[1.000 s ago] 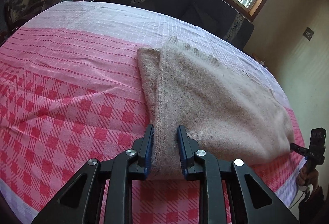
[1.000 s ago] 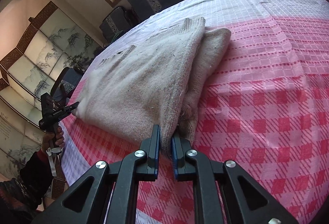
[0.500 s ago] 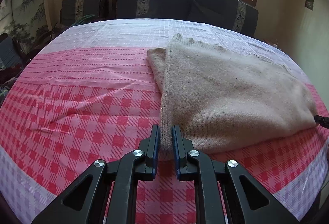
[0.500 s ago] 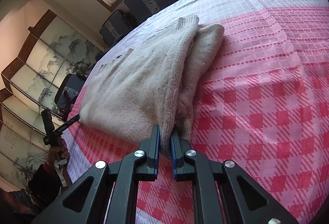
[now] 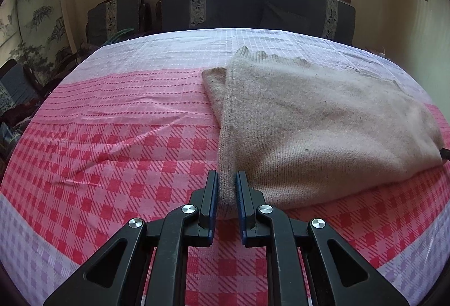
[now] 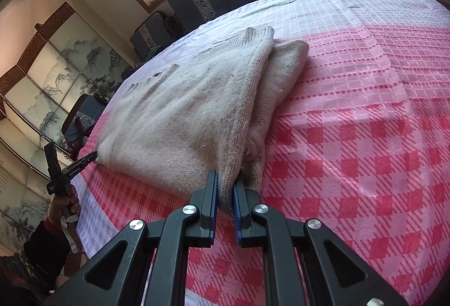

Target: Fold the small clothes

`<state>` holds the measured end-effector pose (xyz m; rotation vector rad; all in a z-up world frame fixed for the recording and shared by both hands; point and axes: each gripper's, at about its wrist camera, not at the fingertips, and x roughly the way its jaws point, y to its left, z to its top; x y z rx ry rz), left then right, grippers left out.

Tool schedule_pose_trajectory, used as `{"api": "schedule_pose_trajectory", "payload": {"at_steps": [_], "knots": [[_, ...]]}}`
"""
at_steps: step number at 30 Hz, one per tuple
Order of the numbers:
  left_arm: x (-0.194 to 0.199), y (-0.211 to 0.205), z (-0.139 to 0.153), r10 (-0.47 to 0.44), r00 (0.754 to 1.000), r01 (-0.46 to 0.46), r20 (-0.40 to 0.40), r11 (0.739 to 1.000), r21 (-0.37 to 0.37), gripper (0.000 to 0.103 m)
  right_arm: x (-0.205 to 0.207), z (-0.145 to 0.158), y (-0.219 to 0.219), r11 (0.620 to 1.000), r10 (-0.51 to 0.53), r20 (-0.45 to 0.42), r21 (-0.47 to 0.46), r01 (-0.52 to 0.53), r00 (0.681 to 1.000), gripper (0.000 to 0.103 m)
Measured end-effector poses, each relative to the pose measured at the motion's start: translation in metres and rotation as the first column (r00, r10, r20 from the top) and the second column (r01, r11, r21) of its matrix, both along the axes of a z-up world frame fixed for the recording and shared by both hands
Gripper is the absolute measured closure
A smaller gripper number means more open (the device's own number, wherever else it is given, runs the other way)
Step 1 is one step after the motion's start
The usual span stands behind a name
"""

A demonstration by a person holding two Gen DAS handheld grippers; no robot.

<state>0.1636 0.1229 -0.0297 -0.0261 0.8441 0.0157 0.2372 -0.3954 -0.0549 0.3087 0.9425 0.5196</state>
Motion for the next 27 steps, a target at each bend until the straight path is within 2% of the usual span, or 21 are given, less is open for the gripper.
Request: {"api": "schedule_pose_trajectory", "payload": {"at_steps": [12,18,20,23,25,27], "knots": [[0.001,0.001,-0.002,0.011,1.0,-0.011,-0.003,1.0,-0.002,0.083,-0.01,0.004,0.023,0.991,0.03,0.065,-0.13,-0.022,0.997,0.09],[-0.004,0.022,0.007,0.009,1.0,-0.006,0.017,0.989,-0.15,0.082,-0.008,0.002,0.018,0.995,0.032,0.052,-0.097,-0.026,0.998,0.089],[-0.001,0.036,0.014,0.015,1.0,-0.009,0.022,0.967,-0.255,0.081,-0.008,0.002,0.018,0.995,0.035,0.053,-0.096,-0.03,0.998,0.087],[0.014,0.059,0.024,0.008,1.0,0.001,0.02,0.907,-0.421,0.075,-0.01,0.002,0.019,0.994,0.036,0.058,-0.101,-0.03,0.998,0.086],[0.028,0.069,0.028,-0.011,1.0,0.022,0.026,0.876,-0.482,0.071,-0.011,0.002,0.02,0.994,0.036,0.06,-0.102,-0.029,0.998,0.086],[0.048,0.072,0.024,-0.068,0.998,0.053,-0.009,0.844,-0.535,0.063,-0.011,0.003,0.02,0.994,0.035,0.061,-0.102,-0.028,0.998,0.086]]}}
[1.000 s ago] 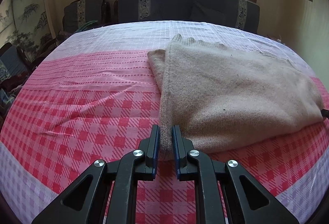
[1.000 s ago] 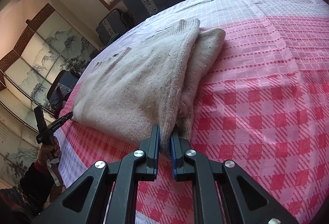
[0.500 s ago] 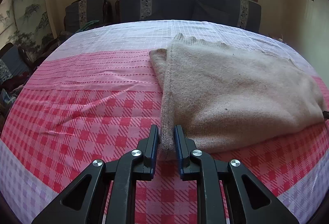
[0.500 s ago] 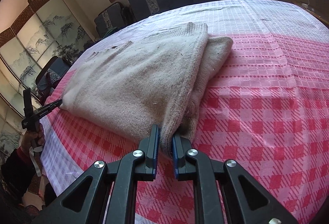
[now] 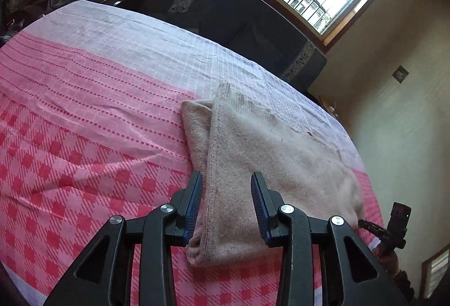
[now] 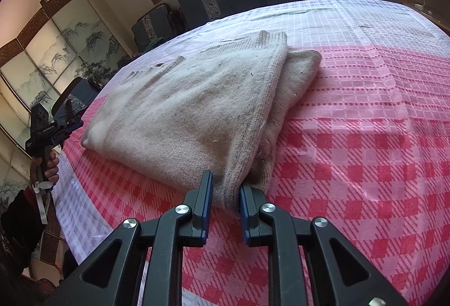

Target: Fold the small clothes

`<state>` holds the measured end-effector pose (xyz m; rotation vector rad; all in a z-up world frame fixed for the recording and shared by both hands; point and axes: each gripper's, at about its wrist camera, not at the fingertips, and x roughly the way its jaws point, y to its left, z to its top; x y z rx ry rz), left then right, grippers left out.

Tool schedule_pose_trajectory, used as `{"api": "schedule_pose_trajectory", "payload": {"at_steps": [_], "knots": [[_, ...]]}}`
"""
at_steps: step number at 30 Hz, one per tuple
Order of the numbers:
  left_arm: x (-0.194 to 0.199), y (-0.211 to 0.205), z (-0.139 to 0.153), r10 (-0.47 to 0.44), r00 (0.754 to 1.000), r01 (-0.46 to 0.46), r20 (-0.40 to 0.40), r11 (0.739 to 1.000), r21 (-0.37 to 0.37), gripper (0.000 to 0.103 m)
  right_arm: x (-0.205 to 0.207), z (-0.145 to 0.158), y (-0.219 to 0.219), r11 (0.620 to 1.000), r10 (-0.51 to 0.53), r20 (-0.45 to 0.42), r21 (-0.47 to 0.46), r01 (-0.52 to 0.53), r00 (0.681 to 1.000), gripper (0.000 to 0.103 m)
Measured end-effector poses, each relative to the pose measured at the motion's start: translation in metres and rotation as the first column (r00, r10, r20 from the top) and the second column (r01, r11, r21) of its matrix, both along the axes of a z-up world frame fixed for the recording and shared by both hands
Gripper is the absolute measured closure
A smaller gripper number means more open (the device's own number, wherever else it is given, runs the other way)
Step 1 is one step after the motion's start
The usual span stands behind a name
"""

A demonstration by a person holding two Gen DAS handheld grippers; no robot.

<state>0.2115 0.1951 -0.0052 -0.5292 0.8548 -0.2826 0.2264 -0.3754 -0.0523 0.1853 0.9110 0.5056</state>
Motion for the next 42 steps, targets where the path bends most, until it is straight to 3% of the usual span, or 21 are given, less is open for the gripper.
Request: {"api": "schedule_pose_trajectory", "payload": {"at_steps": [6,9,12,17,27,33,34,35,36,39,42], "knots": [[0.055,0.001,-0.03,-0.081,0.98,0.076,-0.18,0.997,-0.034,0.063,0.001,0.0,-0.001,1.0,0.0,-0.003,0.007,0.0,1.0,0.085],[0.066,0.003,-0.034,-0.123,0.975,0.107,-0.187,0.99,-0.096,0.062,0.001,-0.001,-0.002,1.0,0.001,-0.006,0.015,-0.001,1.0,0.085],[0.078,0.001,-0.045,-0.201,0.962,0.159,-0.185,0.962,-0.221,0.061,0.002,-0.001,-0.004,1.0,-0.001,-0.01,0.029,0.001,1.0,0.084],[0.095,-0.006,-0.053,-0.248,0.956,0.186,-0.157,0.926,-0.329,0.061,0.001,0.0,-0.003,1.0,-0.002,-0.006,0.027,0.003,1.0,0.083],[0.093,-0.018,-0.047,-0.285,0.95,0.243,-0.124,0.929,-0.278,0.054,0.0,0.001,0.001,0.999,0.015,-0.001,0.036,-0.015,1.0,0.075],[0.098,-0.018,-0.048,-0.243,0.956,0.189,-0.164,0.939,-0.287,0.054,0.0,0.002,0.003,0.999,0.034,0.006,0.037,-0.034,0.999,0.067],[0.098,-0.018,-0.048,-0.223,0.959,0.17,-0.172,0.945,-0.28,0.056,0.0,0.002,0.005,0.999,0.038,0.01,0.033,-0.038,0.999,0.065],[0.099,-0.021,-0.047,-0.19,0.965,0.146,-0.18,0.962,-0.232,0.071,-0.001,0.003,0.006,0.999,0.041,0.014,0.028,-0.041,0.999,0.064],[0.097,-0.025,-0.045,-0.161,0.97,0.131,-0.179,0.976,-0.172,0.076,-0.002,0.003,0.008,0.999,0.044,0.018,0.023,-0.044,0.999,0.062],[0.086,-0.035,-0.038,-0.107,0.984,0.091,-0.14,0.989,-0.118,0.079,-0.002,0.003,0.01,0.999,0.048,0.022,0.017,-0.048,0.999,0.06],[0.079,-0.036,-0.033,-0.061,0.989,0.043,-0.138,0.99,-0.133,0.08,-0.001,0.002,0.007,0.998,0.049,0.014,0.04,-0.049,0.999,0.059]]}}
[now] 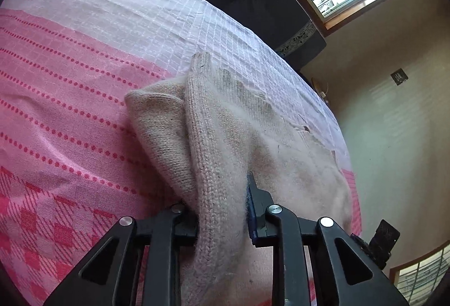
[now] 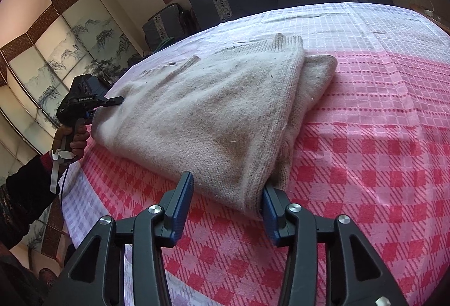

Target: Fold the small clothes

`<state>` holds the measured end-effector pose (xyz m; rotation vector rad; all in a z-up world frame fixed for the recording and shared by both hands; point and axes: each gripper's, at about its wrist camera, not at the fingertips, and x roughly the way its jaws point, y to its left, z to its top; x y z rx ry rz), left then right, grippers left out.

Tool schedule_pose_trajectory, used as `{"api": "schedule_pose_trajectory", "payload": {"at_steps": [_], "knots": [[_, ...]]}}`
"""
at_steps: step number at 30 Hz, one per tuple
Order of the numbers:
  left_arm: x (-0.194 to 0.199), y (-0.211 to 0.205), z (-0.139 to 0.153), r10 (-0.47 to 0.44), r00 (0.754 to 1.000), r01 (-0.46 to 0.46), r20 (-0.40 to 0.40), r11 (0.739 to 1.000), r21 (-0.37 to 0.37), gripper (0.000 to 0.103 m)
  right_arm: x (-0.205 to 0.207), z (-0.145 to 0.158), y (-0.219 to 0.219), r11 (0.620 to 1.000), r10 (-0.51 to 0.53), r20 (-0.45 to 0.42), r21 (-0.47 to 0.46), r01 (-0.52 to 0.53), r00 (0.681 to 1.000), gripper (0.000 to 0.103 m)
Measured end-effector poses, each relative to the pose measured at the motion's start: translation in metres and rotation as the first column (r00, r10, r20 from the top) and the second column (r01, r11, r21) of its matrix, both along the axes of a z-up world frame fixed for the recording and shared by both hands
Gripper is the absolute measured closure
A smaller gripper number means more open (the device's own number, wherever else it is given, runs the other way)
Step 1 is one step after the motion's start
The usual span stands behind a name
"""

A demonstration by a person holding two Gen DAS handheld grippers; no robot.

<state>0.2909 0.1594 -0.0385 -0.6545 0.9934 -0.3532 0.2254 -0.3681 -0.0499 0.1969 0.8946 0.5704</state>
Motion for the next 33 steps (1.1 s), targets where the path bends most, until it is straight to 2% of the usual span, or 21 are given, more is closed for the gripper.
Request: {"api": "schedule_pose_trajectory", "payload": {"at_steps": [13,27,33], "knots": [[-0.011,-0.014,0.032,0.088,0.996,-0.088,-0.022,0.996,-0.011,0.081,-0.001,0.001,-0.014,0.996,-0.017,-0.005,0.083,0.017,1.0,0.05],[-0.008,-0.076,0.081,0.122,0.993,-0.122,0.006,0.992,0.039,0.087,0.004,-0.001,-0.035,0.981,-0.058,-0.028,0.186,0.062,0.998,0.039],[-0.007,-0.103,0.089,0.137,0.991,-0.137,-0.006,0.991,0.008,0.087,0.003,-0.001,-0.037,0.979,-0.056,-0.023,0.197,0.059,0.998,0.038]]}}
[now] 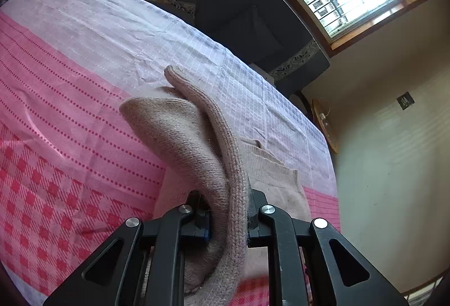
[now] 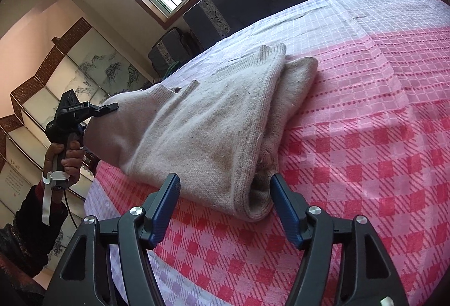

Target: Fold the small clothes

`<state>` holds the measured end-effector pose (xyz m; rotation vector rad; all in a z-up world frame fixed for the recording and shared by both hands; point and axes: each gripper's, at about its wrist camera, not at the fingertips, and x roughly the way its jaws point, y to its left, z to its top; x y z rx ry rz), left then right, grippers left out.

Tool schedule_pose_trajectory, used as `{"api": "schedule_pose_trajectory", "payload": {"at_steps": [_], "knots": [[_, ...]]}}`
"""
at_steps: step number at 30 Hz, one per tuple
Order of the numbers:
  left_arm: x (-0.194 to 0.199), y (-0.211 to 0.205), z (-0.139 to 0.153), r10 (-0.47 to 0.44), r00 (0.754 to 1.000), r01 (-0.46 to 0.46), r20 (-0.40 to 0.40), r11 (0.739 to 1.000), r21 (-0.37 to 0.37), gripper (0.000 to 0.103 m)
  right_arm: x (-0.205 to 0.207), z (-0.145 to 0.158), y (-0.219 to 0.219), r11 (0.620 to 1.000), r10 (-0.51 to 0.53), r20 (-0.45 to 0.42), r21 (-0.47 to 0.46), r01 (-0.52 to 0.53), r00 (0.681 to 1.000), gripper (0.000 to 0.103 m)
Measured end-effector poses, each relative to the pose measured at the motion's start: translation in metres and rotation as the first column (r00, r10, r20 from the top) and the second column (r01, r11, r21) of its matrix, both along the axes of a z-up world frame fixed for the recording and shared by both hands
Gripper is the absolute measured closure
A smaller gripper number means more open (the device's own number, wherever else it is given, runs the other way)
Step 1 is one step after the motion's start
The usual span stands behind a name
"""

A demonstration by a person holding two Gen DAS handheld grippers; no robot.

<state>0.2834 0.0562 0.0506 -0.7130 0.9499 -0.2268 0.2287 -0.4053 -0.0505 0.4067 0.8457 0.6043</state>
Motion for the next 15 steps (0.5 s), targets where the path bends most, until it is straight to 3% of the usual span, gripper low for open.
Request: {"api": "schedule_pose_trajectory", "payload": {"at_steps": [15], "knots": [[0.007,-0.064,0.012,-0.047,0.999,0.046,-0.008,0.997,-0.061,0.087,-0.006,0.002,-0.005,1.0,0.012,0.024,0.029,-0.013,1.0,0.035]]}}
